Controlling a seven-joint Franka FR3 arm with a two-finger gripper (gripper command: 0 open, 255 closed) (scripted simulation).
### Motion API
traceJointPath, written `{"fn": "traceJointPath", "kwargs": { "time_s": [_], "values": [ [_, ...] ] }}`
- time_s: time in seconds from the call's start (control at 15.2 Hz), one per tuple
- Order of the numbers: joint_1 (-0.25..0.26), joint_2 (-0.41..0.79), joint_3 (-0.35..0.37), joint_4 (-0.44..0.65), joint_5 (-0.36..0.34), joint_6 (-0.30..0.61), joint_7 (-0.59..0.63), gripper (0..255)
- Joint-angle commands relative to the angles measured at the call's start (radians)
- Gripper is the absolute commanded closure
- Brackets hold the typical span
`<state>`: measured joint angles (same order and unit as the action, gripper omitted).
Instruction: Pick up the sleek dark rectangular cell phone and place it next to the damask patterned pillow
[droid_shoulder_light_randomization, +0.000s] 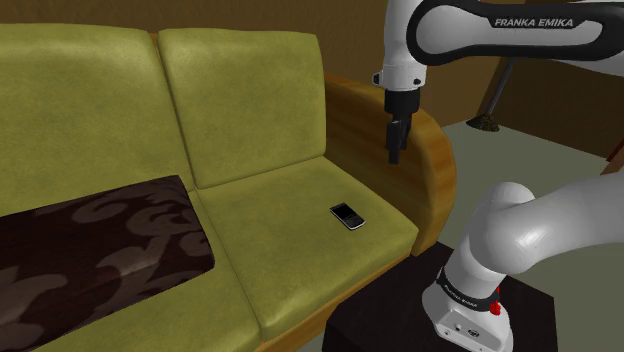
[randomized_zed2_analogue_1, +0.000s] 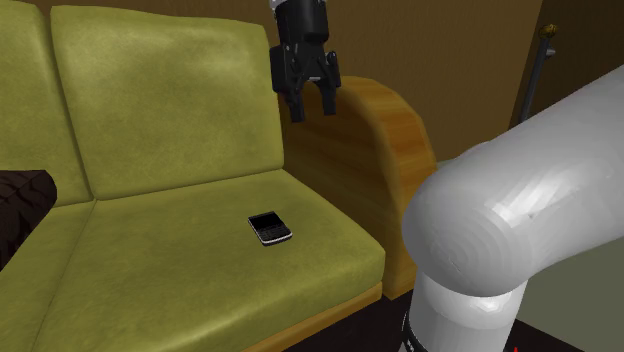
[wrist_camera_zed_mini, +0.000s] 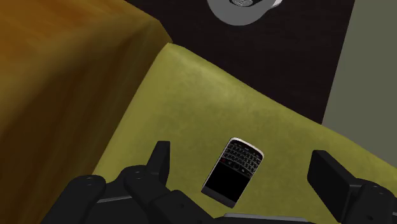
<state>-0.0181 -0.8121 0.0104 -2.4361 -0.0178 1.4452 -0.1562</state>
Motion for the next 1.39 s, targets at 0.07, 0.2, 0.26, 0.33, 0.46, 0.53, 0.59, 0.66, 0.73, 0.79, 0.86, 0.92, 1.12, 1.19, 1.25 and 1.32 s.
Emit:
{"fn": "traceJointPath", "kwargs": {
  "time_s": [0.07, 0.2, 0.26, 0.33, 0.46, 0.53, 0.59, 0.66, 0.73, 0.79, 0.86, 0.92, 1.12, 1.19, 1.25, 1.32],
  "values": [
    [-0.003, -0.001, 0.005, -0.032, 0.011, 0.042, 0.02, 0],
    [-0.009, 0.003, 0.016, -0.094, 0.031, 0.13, 0.059, 0],
    [-0.012, 0.008, 0.022, -0.122, 0.042, 0.175, 0.078, 0],
    [-0.014, 0.016, 0.028, -0.149, 0.052, 0.221, 0.096, 0],
    [-0.019, 0.037, 0.04, -0.2, 0.073, 0.316, 0.133, 0],
    [-0.02, 0.052, 0.047, -0.222, 0.083, 0.365, 0.15, 0],
    [-0.022, 0.069, 0.054, -0.244, 0.094, 0.415, 0.168, 0],
    [-0.024, 0.088, 0.061, -0.263, 0.104, 0.466, 0.185, 0],
    [-0.025, 0.111, 0.068, -0.281, 0.114, 0.518, 0.201, 0],
    [-0.026, 0.136, 0.075, -0.297, 0.125, 0.571, 0.218, 0],
    [-0.027, 0.163, 0.082, -0.31, 0.135, 0.625, 0.234, 0],
    [-0.028, 0.194, 0.089, -0.322, 0.145, 0.679, 0.25, 0],
    [-0.03, 0.268, 0.104, -0.347, 0.165, 0.802, 0.278, 0],
    [-0.029, 0.278, 0.106, -0.354, 0.167, 0.82, 0.278, 0],
    [-0.028, 0.289, 0.107, -0.361, 0.169, 0.837, 0.277, 0],
    [-0.027, 0.3, 0.108, -0.368, 0.171, 0.856, 0.277, 0]
  ]
}}
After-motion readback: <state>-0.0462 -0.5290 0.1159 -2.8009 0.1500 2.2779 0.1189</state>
